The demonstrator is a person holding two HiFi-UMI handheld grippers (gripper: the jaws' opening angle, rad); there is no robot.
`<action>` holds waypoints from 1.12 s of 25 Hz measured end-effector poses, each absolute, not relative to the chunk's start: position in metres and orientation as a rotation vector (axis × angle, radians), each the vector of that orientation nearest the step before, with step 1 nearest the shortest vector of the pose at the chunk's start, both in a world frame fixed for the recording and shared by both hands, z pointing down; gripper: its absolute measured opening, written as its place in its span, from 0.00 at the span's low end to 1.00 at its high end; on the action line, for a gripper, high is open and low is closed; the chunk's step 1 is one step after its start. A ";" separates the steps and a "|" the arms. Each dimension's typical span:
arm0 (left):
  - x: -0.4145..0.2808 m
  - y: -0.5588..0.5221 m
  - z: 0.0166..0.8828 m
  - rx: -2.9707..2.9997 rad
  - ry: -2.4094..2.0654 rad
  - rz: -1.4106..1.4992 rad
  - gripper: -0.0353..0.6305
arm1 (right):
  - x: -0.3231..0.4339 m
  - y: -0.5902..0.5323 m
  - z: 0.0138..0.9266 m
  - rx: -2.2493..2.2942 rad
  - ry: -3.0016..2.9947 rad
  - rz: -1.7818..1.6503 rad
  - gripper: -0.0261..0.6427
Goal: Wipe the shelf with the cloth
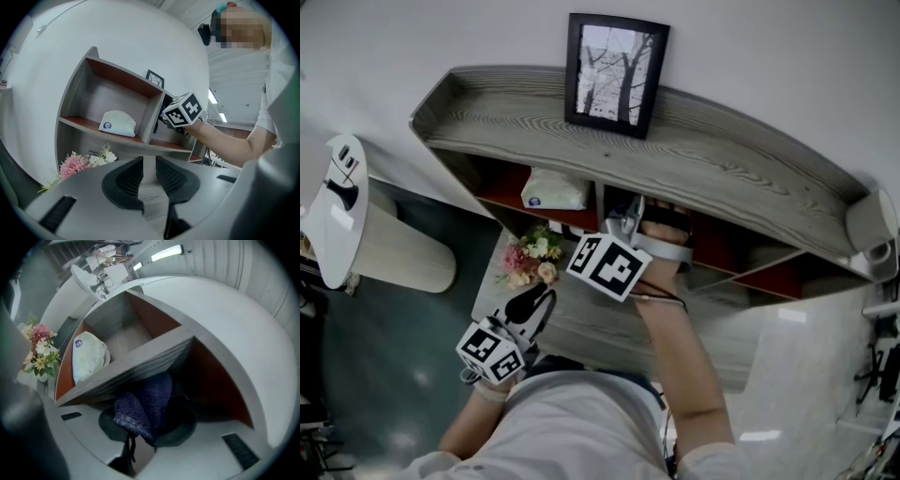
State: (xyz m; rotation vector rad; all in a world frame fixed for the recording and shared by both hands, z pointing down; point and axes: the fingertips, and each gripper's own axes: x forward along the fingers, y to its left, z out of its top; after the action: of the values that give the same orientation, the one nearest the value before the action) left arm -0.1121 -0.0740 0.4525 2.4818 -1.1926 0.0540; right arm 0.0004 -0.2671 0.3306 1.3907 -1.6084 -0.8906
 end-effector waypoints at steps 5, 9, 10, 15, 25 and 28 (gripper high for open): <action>-0.113 -0.076 0.452 2.480 -1.199 0.058 0.19 | 0.002 -0.284 0.339 1.334 -1.566 -0.929 0.16; -0.108 -0.076 0.452 2.486 -1.190 0.062 0.19 | 0.003 -0.292 0.348 1.304 -1.535 -0.952 0.16; -0.107 -0.076 0.451 2.488 -1.188 0.062 0.19 | 0.003 -0.294 0.350 1.299 -1.529 -0.957 0.16; -0.104 -0.076 0.450 2.492 -1.186 0.064 0.19 | -0.002 -0.293 0.369 1.247 -1.581 -0.909 0.16; -0.105 -0.073 0.450 2.491 -1.189 0.065 0.19 | -0.003 -0.285 0.419 1.071 -1.613 -0.774 0.16; -0.105 -0.072 0.450 2.492 -1.187 0.061 0.19 | -0.003 -0.276 0.435 1.026 -1.621 -0.743 0.16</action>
State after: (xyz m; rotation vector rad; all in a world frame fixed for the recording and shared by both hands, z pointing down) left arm -0.1050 -0.0724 0.4505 2.4919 -1.1867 0.0613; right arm -0.0028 -0.2762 0.4353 1.0262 -1.6214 -0.7435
